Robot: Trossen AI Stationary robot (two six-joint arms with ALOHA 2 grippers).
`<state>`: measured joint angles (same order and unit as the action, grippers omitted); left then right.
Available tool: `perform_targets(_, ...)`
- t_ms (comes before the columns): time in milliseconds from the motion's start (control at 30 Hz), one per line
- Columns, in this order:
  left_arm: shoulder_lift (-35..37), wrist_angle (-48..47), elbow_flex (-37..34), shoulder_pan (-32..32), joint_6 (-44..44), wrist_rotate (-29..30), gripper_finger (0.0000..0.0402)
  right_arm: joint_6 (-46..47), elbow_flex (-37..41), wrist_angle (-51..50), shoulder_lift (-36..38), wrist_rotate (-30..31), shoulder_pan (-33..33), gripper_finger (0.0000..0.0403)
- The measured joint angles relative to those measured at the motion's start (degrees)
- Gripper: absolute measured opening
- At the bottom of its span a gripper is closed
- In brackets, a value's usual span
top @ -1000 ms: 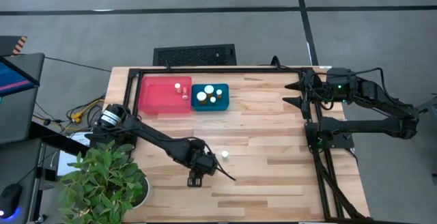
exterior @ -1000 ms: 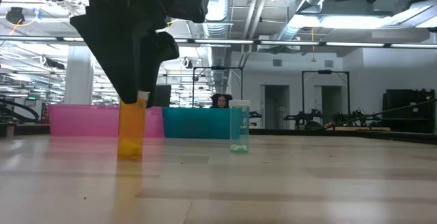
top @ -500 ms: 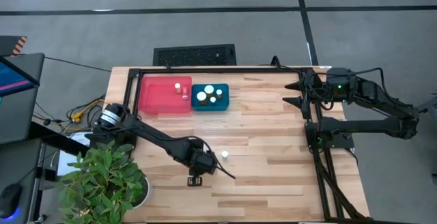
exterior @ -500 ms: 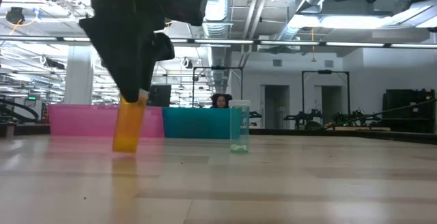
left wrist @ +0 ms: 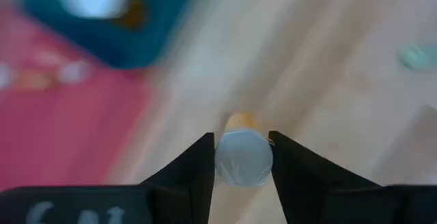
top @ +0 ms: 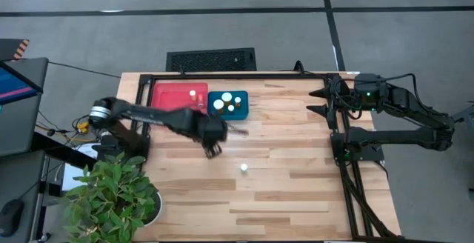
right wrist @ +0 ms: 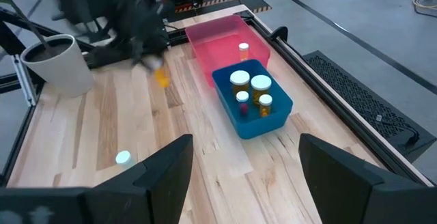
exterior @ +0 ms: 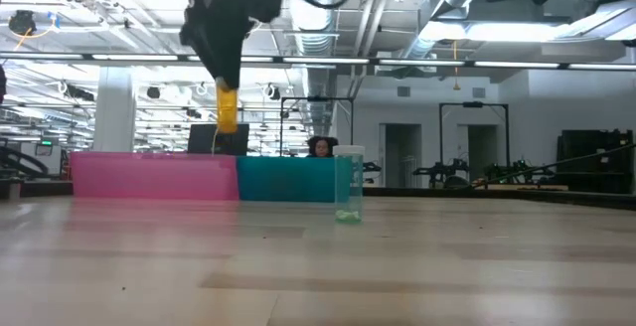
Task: Pick and place medicine bottles into bin by pill shape (circle, oval)
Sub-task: Put the orange tablet bottle into the pink bin
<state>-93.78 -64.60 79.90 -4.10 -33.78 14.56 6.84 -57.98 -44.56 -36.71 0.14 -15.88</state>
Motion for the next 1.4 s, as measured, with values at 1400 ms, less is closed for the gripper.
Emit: perform_targets(1400, 6.3, 18.2, -25.0, 41.8, 0.2, 3.3, 0.0119, 0.1, 0.0, 0.0, 0.0, -0.1, 0.0, 0.0276)
